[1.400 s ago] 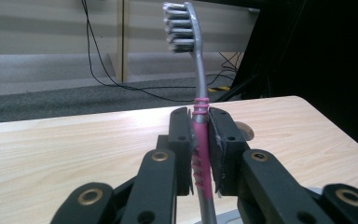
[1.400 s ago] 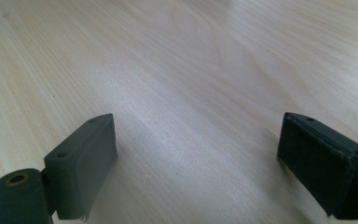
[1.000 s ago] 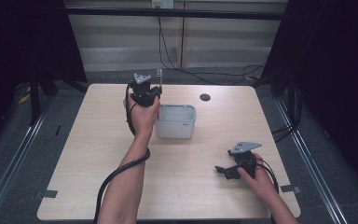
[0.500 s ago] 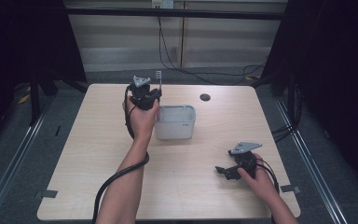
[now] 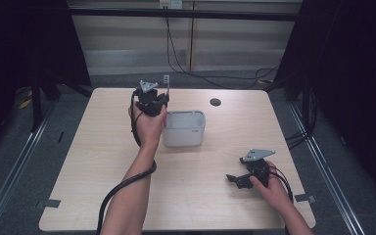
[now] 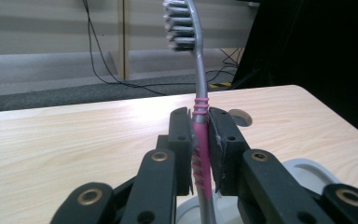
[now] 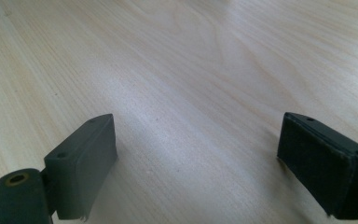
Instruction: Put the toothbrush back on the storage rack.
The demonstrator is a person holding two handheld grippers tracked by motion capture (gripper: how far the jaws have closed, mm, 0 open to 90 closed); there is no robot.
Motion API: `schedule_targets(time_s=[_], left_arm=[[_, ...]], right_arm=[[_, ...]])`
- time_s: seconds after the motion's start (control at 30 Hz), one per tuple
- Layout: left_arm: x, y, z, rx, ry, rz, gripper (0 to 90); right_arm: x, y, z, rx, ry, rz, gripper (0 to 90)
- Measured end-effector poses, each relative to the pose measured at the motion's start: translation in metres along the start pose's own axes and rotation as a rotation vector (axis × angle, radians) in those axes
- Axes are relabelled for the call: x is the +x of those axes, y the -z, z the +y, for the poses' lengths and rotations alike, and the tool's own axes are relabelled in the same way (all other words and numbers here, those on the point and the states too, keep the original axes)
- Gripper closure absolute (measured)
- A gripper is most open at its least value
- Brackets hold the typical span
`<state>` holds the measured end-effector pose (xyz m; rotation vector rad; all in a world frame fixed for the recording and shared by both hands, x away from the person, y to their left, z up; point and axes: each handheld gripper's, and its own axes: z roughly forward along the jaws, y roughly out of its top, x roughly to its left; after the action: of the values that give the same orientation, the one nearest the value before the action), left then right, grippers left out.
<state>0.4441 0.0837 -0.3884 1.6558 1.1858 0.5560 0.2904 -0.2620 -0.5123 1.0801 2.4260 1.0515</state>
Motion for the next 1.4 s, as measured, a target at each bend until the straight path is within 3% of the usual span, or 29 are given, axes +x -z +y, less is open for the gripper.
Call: schedule_targets(time_s=[0.27, 0.77, 1.4], left_arm=[[0.001, 0.0, -0.007, -0.002, 0.003, -0.004, 80.4], [-0.001, 0.022, -0.013, -0.004, 0.006, -0.012, 80.0], [-0.011, 0.037, -0.033, 0.026, -0.022, -0.024, 79.8]], right_arm=[[0.0, 0.0, 0.0, -0.001, 0.001, 0.003, 11.0], [0.0, 0.0, 0.0, 0.001, 0.001, 0.0, 11.0], [0.0, 0.0, 0.0, -0.001, 0.0, 0.002, 11.0]])
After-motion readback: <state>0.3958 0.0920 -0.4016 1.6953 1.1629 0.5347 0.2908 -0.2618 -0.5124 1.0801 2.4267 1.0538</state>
